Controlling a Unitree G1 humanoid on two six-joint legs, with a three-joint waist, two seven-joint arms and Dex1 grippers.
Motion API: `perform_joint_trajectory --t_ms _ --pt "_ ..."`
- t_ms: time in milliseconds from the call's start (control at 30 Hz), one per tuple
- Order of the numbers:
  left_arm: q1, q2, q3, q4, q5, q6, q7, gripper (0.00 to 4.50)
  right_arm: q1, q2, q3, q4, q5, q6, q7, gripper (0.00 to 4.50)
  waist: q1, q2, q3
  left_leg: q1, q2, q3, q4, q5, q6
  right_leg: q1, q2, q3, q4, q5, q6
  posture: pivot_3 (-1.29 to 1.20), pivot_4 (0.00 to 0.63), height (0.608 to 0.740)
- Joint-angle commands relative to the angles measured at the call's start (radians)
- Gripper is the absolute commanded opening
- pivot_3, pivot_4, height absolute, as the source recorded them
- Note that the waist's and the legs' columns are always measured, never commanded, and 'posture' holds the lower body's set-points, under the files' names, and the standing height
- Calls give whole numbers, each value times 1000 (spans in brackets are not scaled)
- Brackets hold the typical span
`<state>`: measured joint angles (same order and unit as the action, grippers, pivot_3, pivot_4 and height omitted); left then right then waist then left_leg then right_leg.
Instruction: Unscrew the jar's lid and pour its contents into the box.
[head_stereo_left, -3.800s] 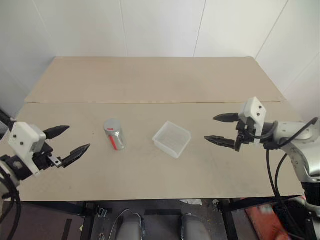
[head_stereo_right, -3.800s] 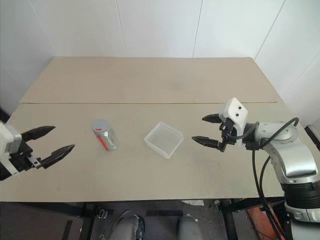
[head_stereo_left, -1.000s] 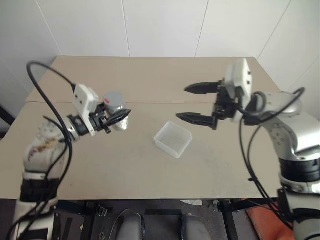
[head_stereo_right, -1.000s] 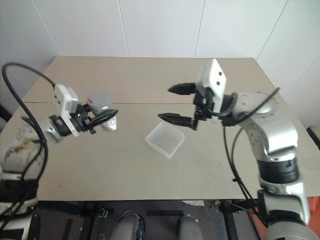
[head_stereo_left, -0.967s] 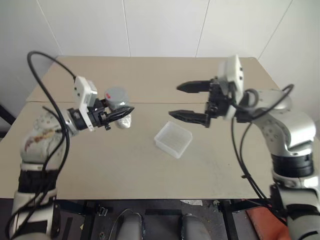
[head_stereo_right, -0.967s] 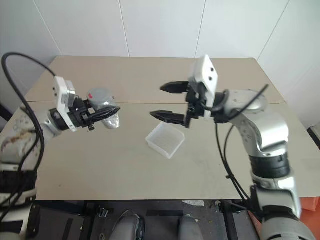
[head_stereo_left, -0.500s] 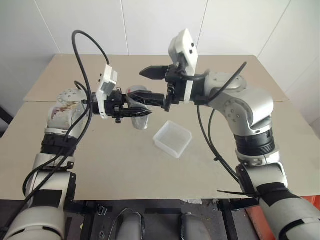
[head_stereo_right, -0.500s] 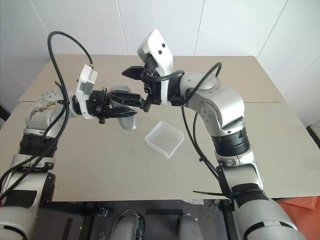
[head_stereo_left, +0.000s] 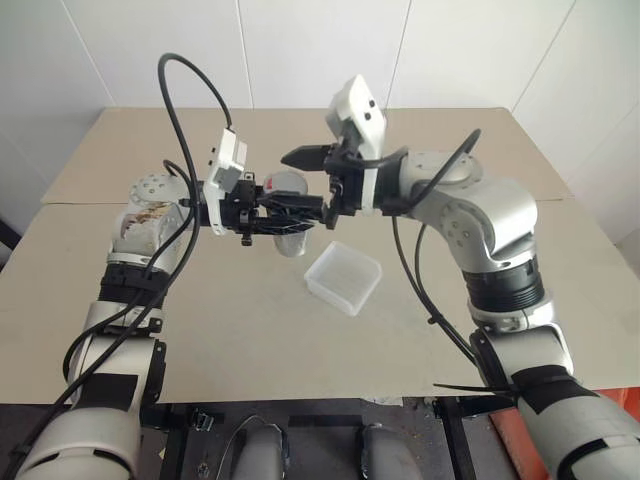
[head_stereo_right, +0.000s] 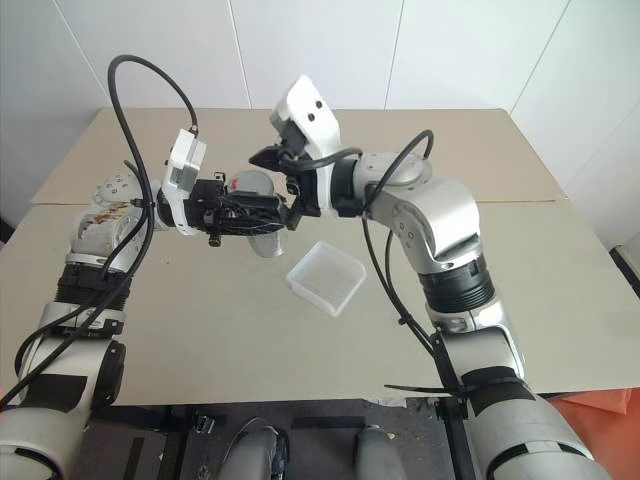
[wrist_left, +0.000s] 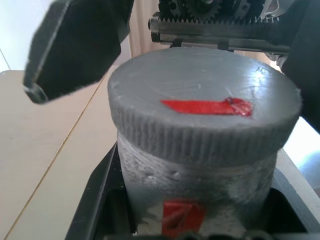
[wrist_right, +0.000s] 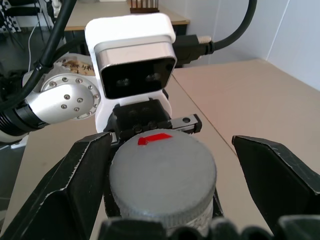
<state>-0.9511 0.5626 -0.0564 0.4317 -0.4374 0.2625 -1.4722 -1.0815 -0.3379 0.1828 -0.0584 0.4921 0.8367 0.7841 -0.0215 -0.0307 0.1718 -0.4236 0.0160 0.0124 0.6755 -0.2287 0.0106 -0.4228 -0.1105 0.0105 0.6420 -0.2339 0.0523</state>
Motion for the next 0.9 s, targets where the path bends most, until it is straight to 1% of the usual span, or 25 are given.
perform_joint_trajectory --t_ms 33,200,300,400,433,533,567,667,733,833,900 --pt "-21 0 30 -12 -7 -11 4 1965 -18 3 -7 -11 -9 -28 11 4500 0 0 0 0 0 0 0 0 0 0 0 0 0 0 0 0 150 740" --pt "-20 0 32 -10 -4 -12 2 1965 -19 12 -8 0 -23 -37 17 4500 0 0 0 0 0 0 0 0 0 0 0 0 0 0 0 0 150 740" --pt "-18 1 32 -11 -4 -13 -3 1965 -14 17 -11 -2 -32 -53 19 3883 0 0 0 0 0 0 0 0 0 0 0 0 0 0 0 0 150 740" --pt "-15 0 31 -7 -3 -12 -7 1965 -9 19 -18 -8 -34 -64 24 2909 0 0 0 0 0 0 0 0 0 0 0 0 0 0 0 0 150 740" --pt "-15 -1 31 -6 -2 -12 -8 1965 -8 19 -20 -9 -34 -66 24 2750 0 0 0 0 0 0 0 0 0 0 0 0 0 0 0 0 150 740" --pt "-7 -5 31 -13 -13 -1 -21 1965 -7 14 -25 -6 -28 -89 53 2750 0 0 0 0 0 0 0 0 0 0 0 0 0 0 0 0 150 740" --pt "-2 -5 28 -19 -15 -5 -37 1965 -7 10 -26 7 -26 -118 86 2750 0 0 0 0 0 0 0 0 0 0 0 0 0 0 0 0 150 740" --pt "5 -7 24 -42 -30 -2 -79 1965 -16 -22 -25 80 17 -216 307 2750 0 0 0 0 0 0 0 0 0 0 0 0 0 0 0 0 150 740" --pt "3 -13 23 -67 -48 9 -112 1965 -42 -31 -4 176 30 -299 498 2750 1 0 0 0 0 0 1 0 0 1 0 0 0 0 0 0 150 740" --pt "-4 -28 21 -107 -80 41 -137 1965 -108 -11 35 358 20 -403 744 2750 -2 0 0 0 0 0 1 0 0 1 0 0 0 0 0 0 150 740" --pt "-2 -32 16 -148 -118 88 -141 1965 -154 1 81 468 40 -472 821 2750 -10 0 0 0 0 0 1 0 0 1 1 0 0 0 0 0 150 740"
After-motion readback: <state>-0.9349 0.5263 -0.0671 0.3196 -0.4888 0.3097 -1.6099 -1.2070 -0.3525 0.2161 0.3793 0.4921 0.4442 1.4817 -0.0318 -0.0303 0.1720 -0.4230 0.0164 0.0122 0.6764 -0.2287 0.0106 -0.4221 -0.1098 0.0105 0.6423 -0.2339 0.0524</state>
